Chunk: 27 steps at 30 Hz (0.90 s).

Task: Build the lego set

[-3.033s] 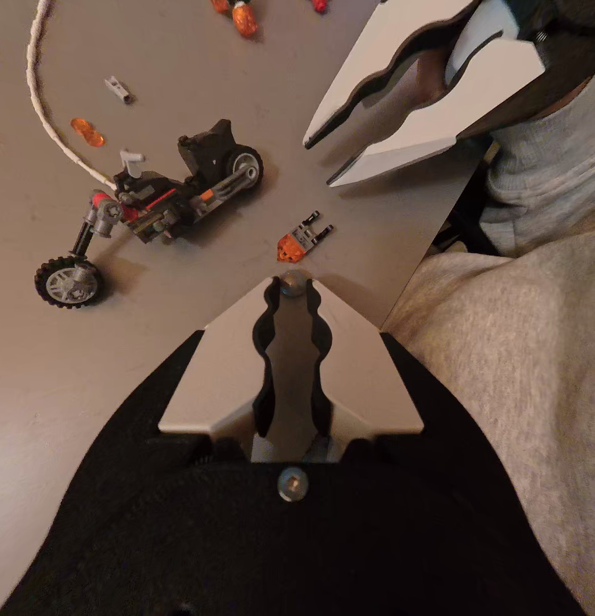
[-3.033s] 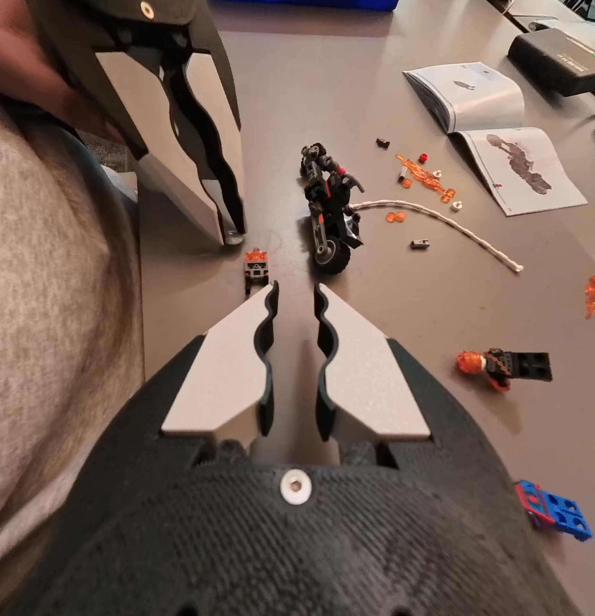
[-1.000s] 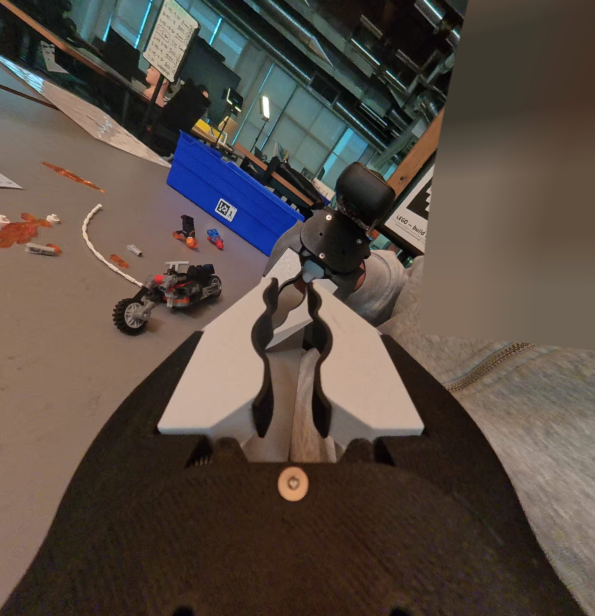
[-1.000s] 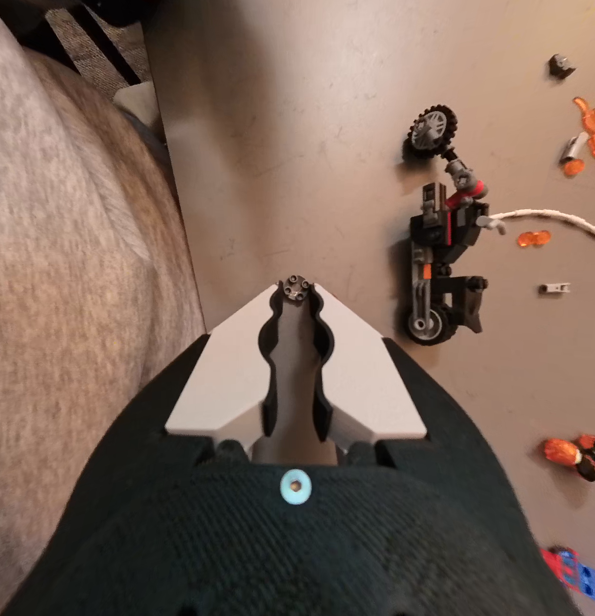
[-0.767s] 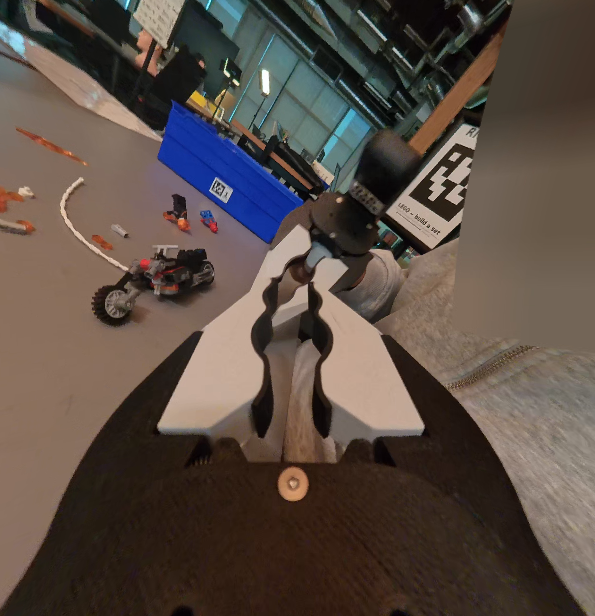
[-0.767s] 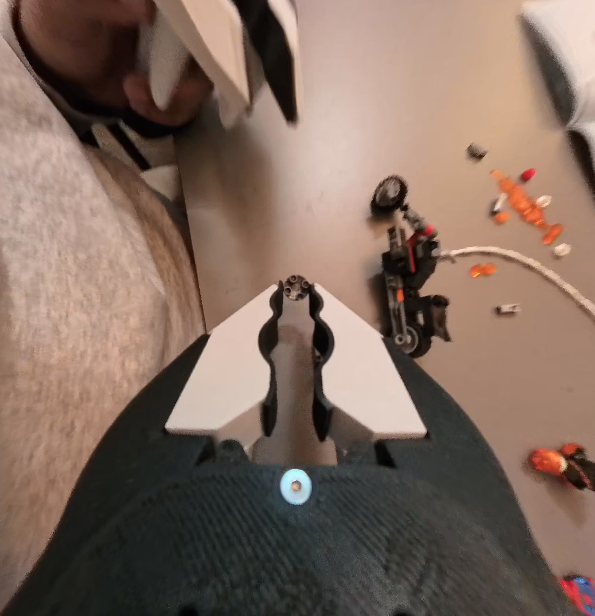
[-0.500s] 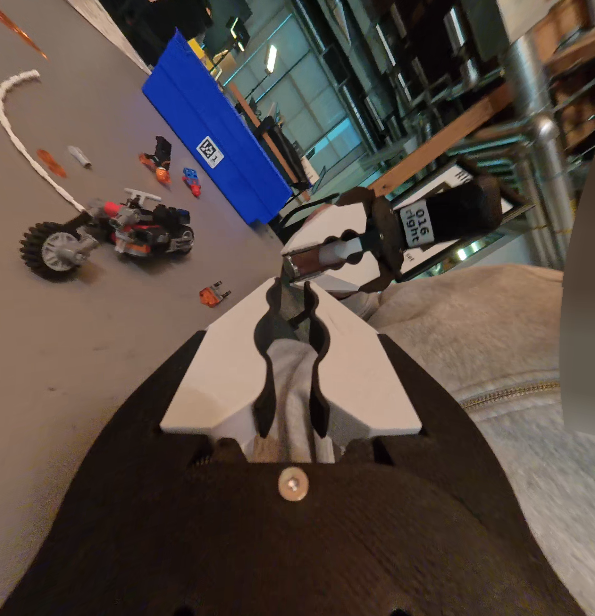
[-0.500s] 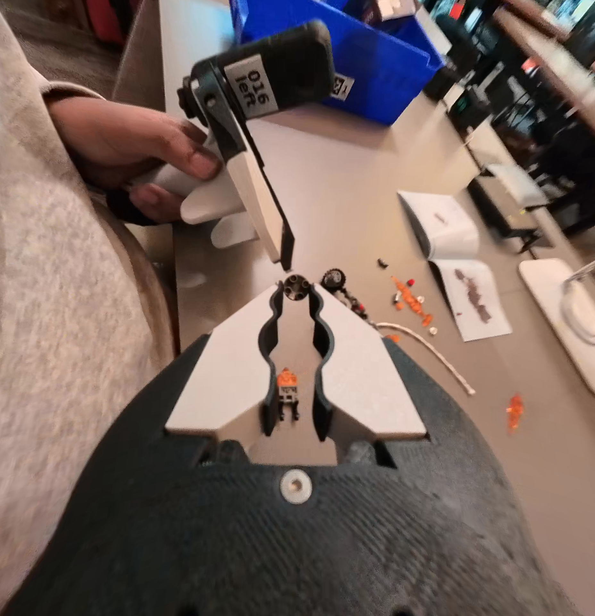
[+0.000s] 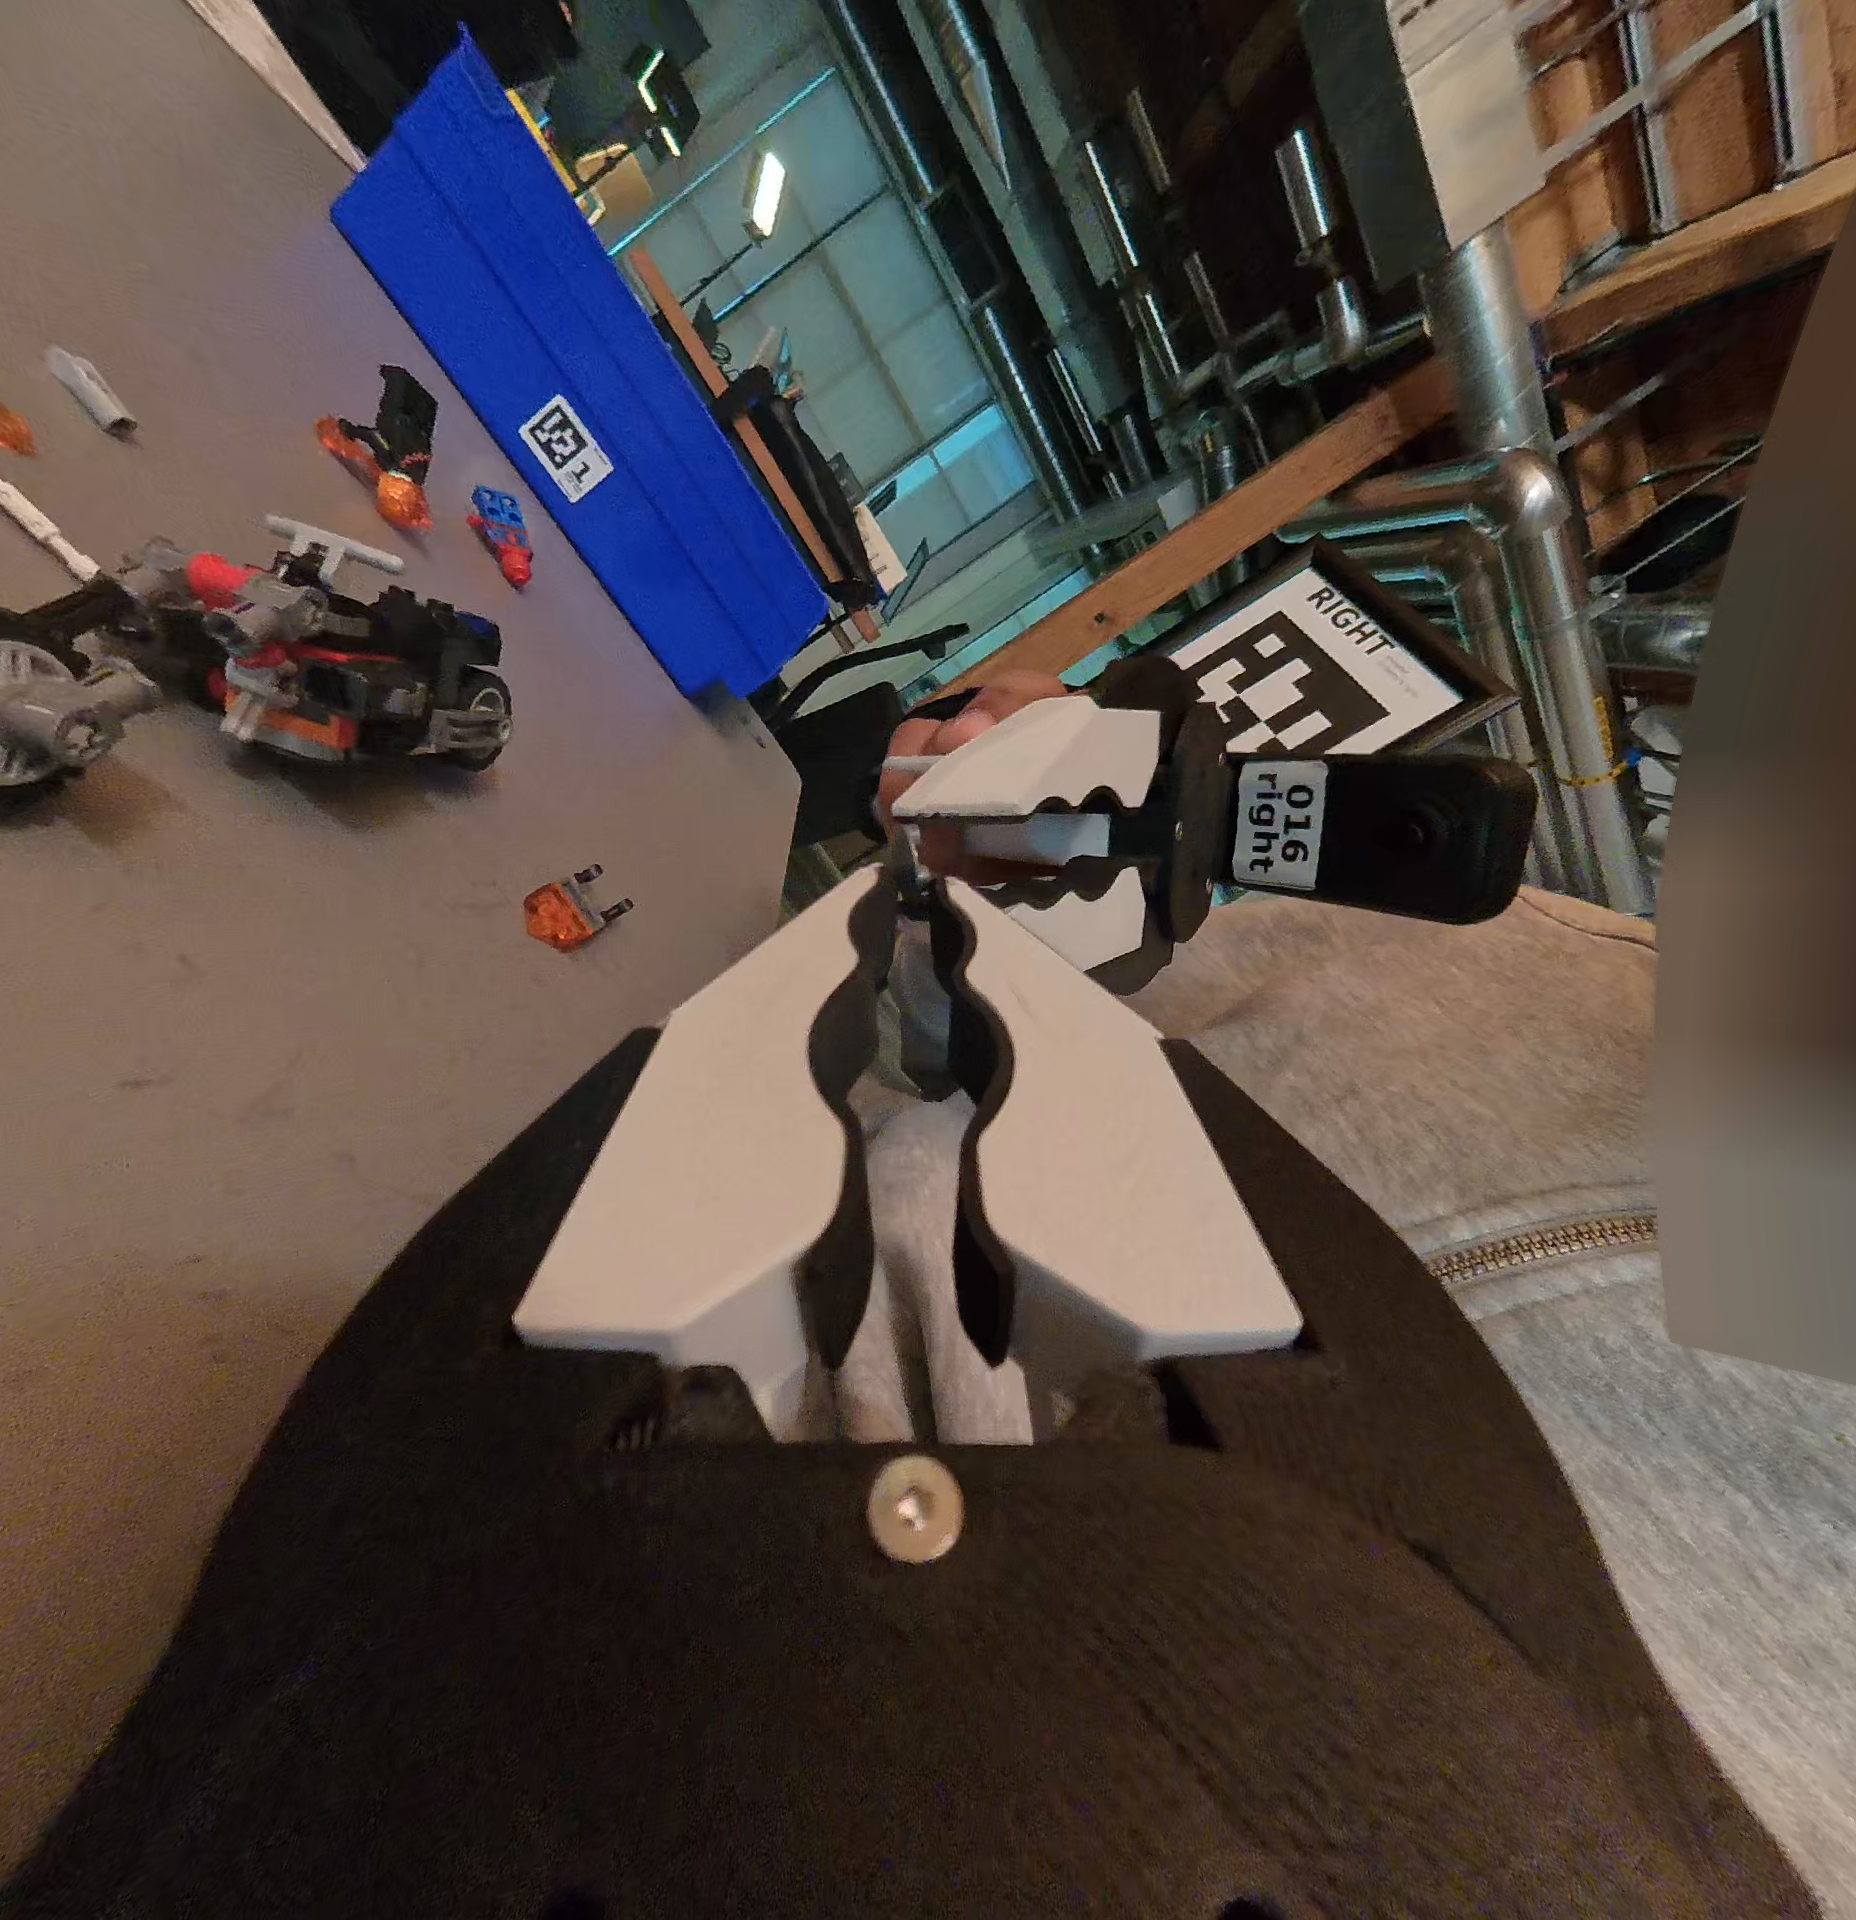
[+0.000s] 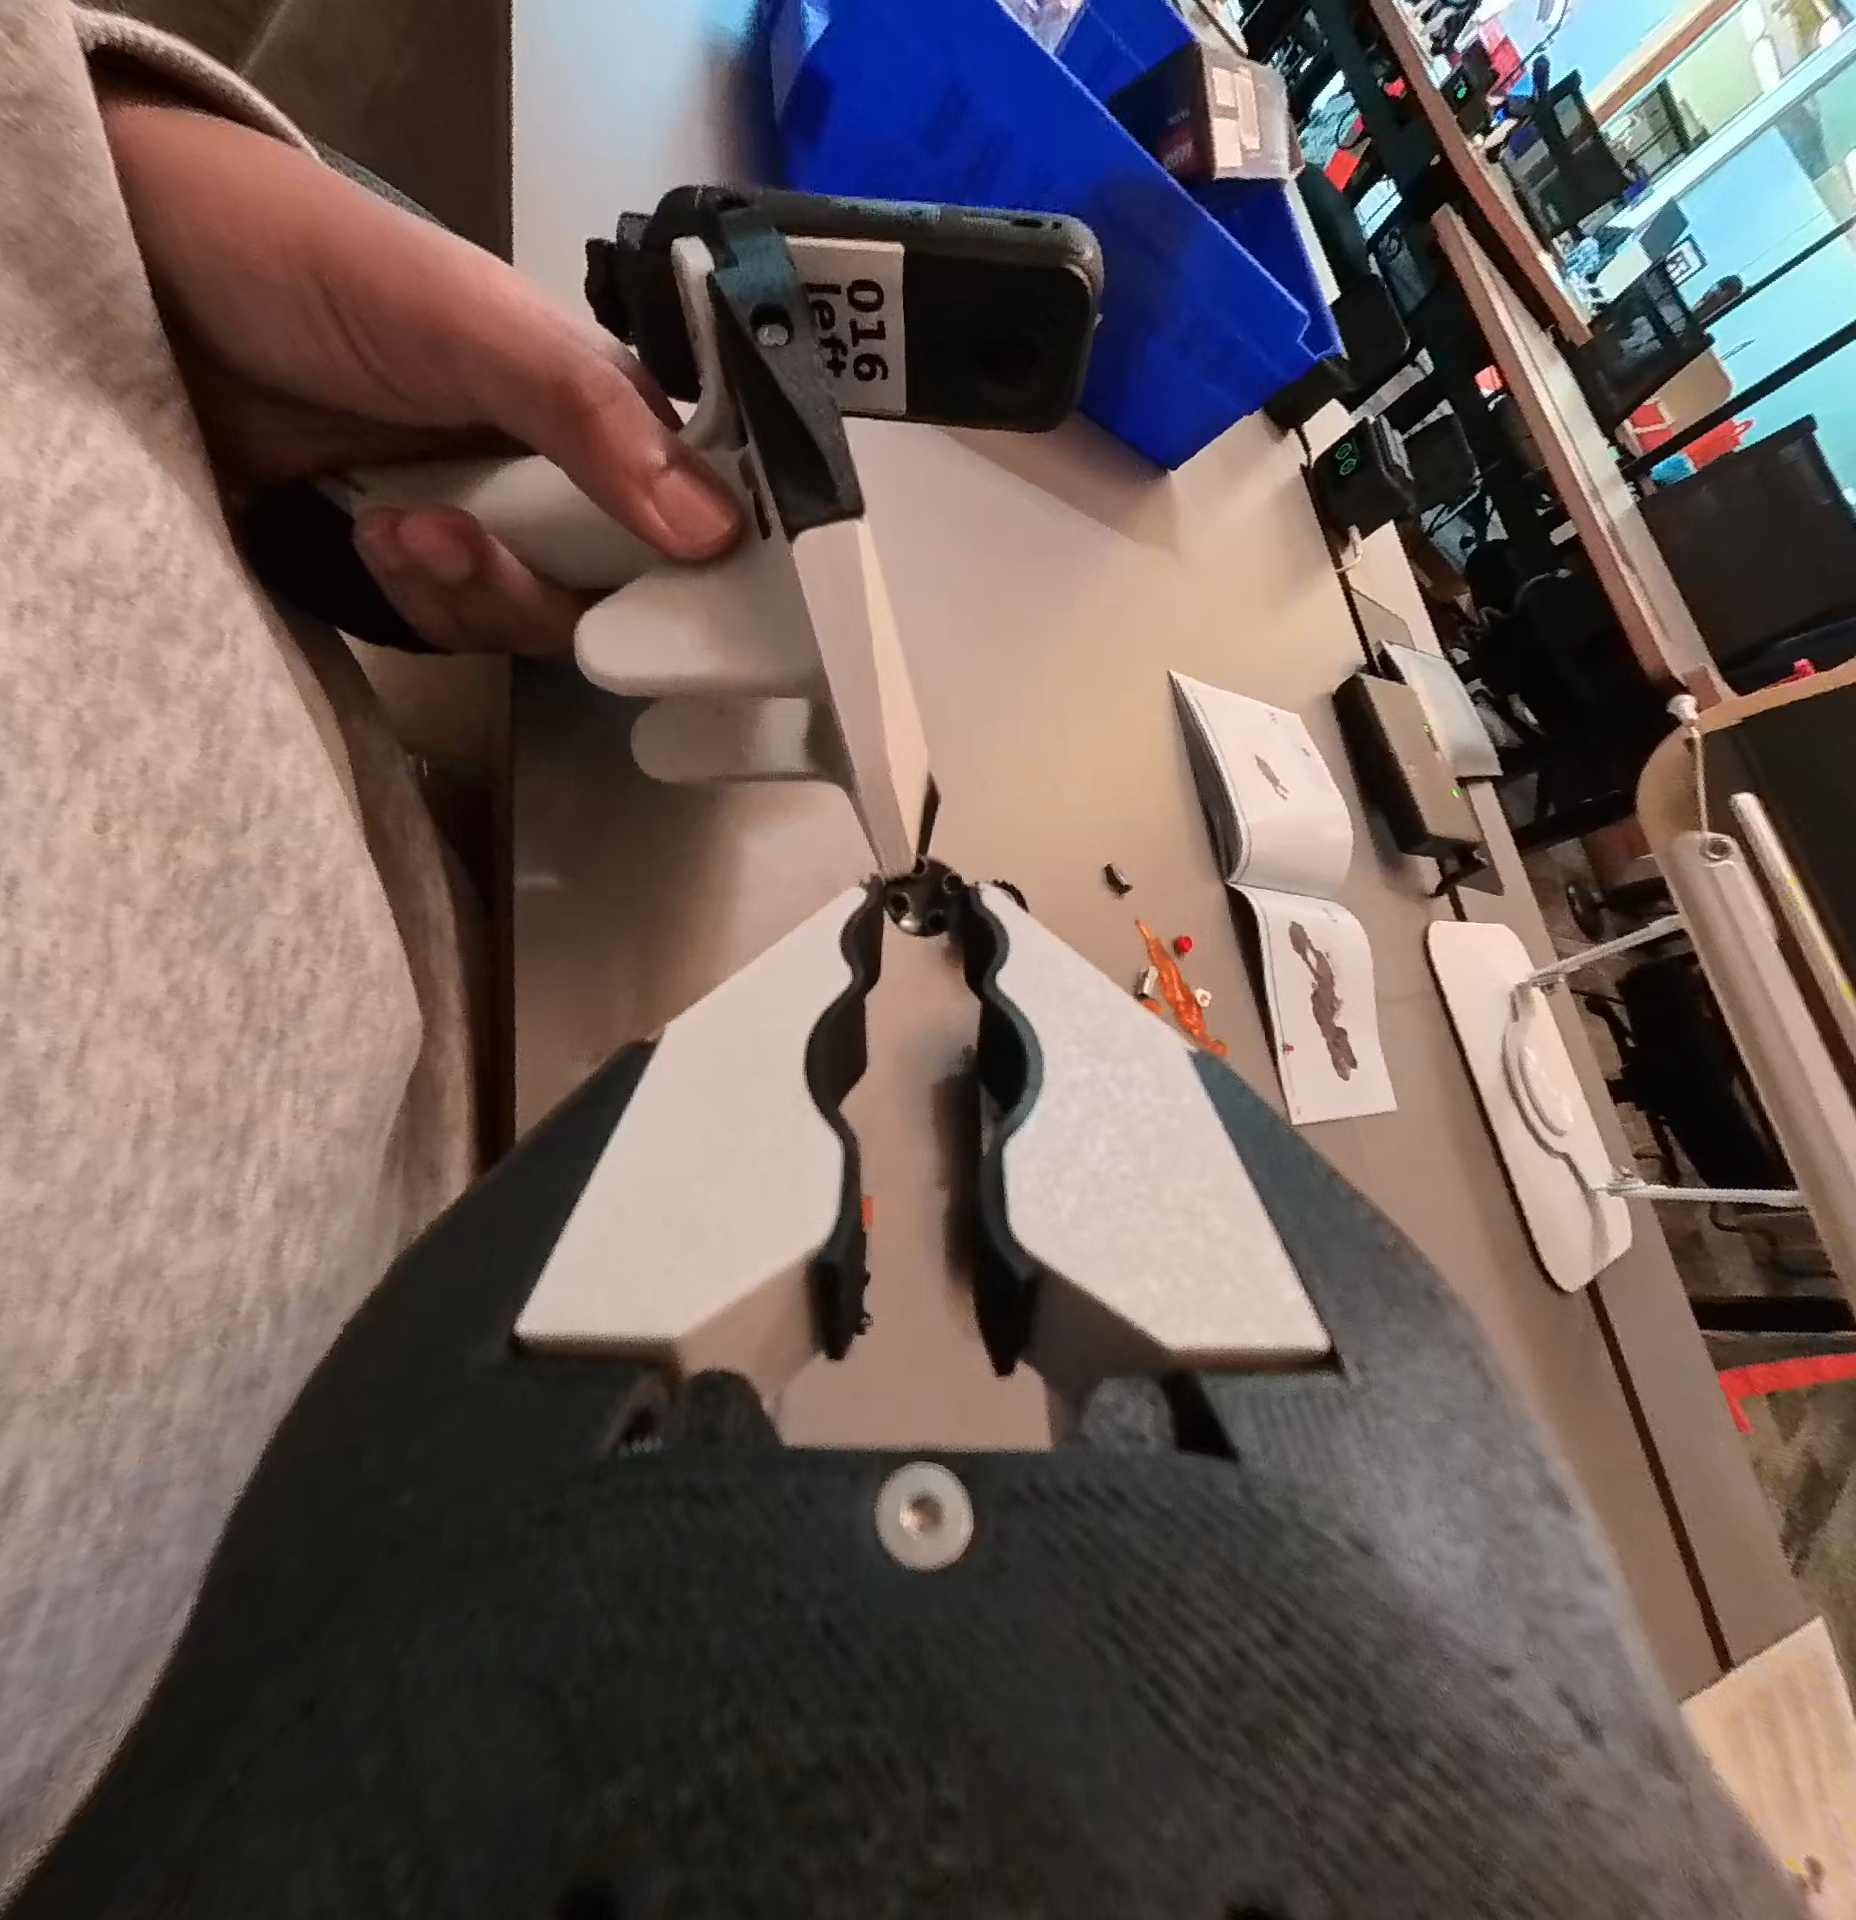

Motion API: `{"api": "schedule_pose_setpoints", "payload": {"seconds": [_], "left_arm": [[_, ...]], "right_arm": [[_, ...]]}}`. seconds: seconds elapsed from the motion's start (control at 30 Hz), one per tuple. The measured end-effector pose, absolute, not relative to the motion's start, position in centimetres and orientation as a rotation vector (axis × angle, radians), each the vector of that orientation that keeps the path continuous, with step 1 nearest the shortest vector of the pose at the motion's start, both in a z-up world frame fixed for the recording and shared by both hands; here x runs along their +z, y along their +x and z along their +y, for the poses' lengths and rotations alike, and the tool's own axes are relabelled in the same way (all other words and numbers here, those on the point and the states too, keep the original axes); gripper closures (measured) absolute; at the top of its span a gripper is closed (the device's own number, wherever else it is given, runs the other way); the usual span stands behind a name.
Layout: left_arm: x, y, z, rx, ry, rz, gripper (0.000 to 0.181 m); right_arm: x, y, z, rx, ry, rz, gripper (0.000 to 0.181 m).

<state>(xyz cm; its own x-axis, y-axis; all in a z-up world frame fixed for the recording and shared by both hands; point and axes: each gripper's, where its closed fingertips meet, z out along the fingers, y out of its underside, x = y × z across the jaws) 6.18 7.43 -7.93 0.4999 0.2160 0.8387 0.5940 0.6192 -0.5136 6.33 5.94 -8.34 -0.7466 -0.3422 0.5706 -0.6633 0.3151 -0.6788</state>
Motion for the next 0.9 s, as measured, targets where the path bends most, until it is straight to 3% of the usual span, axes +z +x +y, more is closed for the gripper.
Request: {"api": "schedule_pose_setpoints", "payload": {"seconds": [0.53,0.7,0.9], "left_arm": [[-8.0,6.4,7.3,-0.140,-1.014,-1.024,0.181],[-8.0,6.4,7.1,0.035,-1.125,-1.012,0.181],[-8.4,6.2,6.8,0.324,-1.302,-1.010,0.180]], "right_arm": [[-7.9,6.9,6.4,1.565,0.854,-2.394,0.159],[-7.9,6.2,6.7,1.711,0.588,-2.708,0.145],[-8.6,6.5,7.4,1.832,-0.064,-3.349,0.126]]}}
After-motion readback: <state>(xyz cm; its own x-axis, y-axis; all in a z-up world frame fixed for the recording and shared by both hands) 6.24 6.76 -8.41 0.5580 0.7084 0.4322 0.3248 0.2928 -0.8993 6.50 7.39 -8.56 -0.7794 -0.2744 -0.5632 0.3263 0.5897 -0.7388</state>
